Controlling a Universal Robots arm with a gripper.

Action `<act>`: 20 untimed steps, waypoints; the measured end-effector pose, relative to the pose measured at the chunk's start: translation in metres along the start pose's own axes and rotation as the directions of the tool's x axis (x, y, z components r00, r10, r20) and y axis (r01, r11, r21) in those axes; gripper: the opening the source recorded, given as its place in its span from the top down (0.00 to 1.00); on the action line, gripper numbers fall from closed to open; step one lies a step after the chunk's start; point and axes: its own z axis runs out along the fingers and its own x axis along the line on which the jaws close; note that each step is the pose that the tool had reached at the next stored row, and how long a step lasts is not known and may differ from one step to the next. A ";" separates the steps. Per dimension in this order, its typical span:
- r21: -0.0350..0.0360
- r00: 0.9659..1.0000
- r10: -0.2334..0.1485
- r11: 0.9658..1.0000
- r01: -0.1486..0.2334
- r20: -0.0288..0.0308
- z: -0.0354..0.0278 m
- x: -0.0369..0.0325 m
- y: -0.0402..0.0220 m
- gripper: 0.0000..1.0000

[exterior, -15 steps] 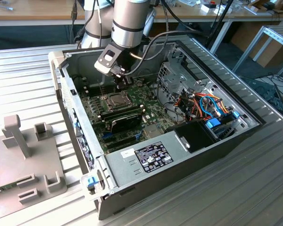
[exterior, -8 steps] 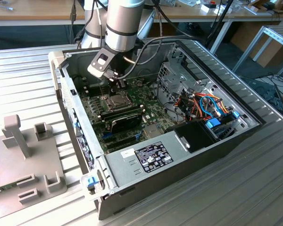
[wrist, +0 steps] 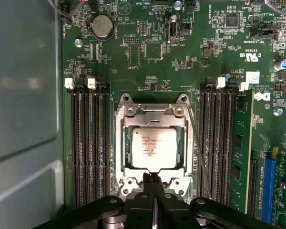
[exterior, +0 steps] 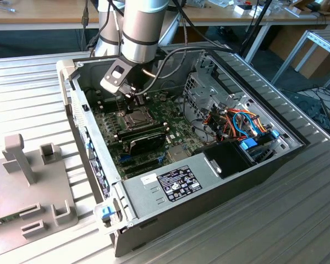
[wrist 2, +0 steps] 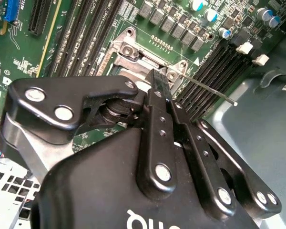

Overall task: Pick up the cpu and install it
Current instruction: 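Close the cpu cover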

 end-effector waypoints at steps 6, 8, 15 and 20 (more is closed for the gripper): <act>0.000 1.000 -0.005 1.000 0.005 0.000 0.0038 -0.0025 -0.0024 0.89; 0.000 1.000 -0.006 1.000 0.006 0.000 0.0045 -0.0025 -0.0037 0.89; 0.000 1.000 -0.006 1.000 0.006 0.000 0.0103 -0.0026 -0.0039 0.89; 0.000 1.000 -0.006 1.000 0.006 -0.001 0.0127 -0.0026 -0.0065 0.89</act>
